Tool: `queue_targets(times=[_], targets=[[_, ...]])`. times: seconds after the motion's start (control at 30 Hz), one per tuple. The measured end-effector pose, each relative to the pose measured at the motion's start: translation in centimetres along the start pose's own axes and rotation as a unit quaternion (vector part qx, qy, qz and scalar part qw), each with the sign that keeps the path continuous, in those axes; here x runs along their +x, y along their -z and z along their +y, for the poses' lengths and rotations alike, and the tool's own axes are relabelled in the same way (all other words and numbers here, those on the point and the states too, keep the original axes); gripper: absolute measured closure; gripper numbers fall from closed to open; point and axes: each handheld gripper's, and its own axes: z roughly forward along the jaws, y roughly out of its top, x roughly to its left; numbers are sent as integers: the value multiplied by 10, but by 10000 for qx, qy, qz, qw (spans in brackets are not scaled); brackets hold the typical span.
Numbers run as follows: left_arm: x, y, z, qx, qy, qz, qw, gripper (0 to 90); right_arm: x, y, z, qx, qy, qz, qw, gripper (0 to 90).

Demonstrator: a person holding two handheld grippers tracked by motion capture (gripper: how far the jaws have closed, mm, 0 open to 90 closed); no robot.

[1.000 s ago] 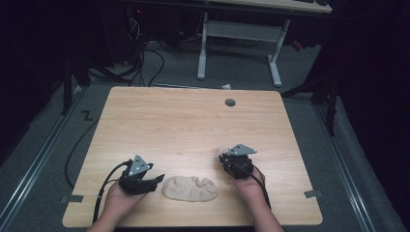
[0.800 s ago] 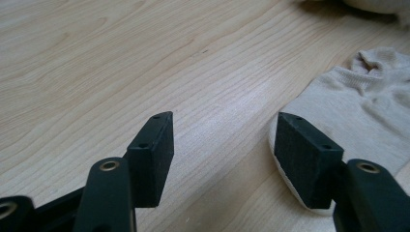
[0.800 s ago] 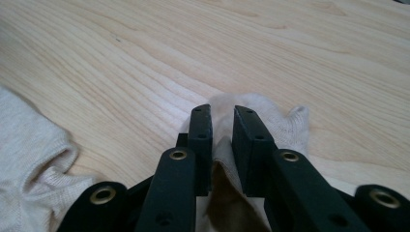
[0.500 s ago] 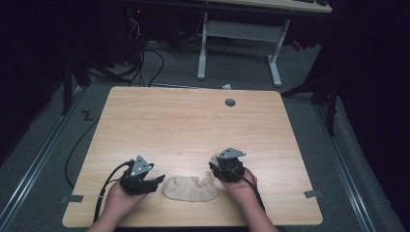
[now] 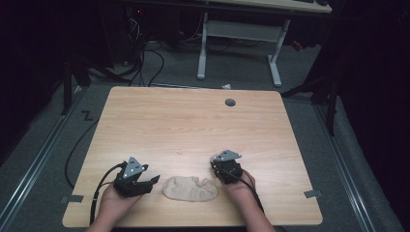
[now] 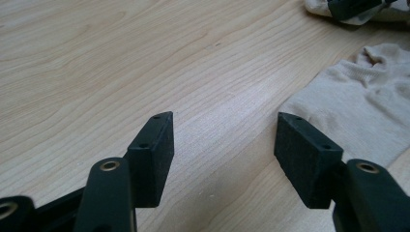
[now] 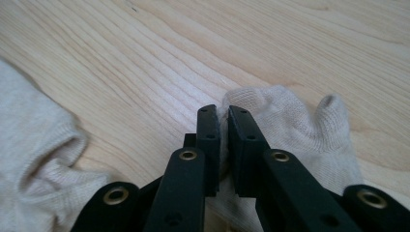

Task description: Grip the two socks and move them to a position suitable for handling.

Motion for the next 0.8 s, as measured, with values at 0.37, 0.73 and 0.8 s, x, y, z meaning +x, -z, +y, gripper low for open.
queue_targets(times=[0.37, 0.73, 0.8], targets=[[0, 1, -3, -11, 130, -15, 9999, 400, -12, 36, -3, -672, -345, 35, 9971, 839], [4, 3, -5, -41, 269, -32, 9996, 400, -47, 65, -14, -1012, -874, -306, 9905, 838], [2, 4, -6, -37, 253, -24, 9997, 400, -54, 69, -20, -1034, -952, -389, 9893, 835]])
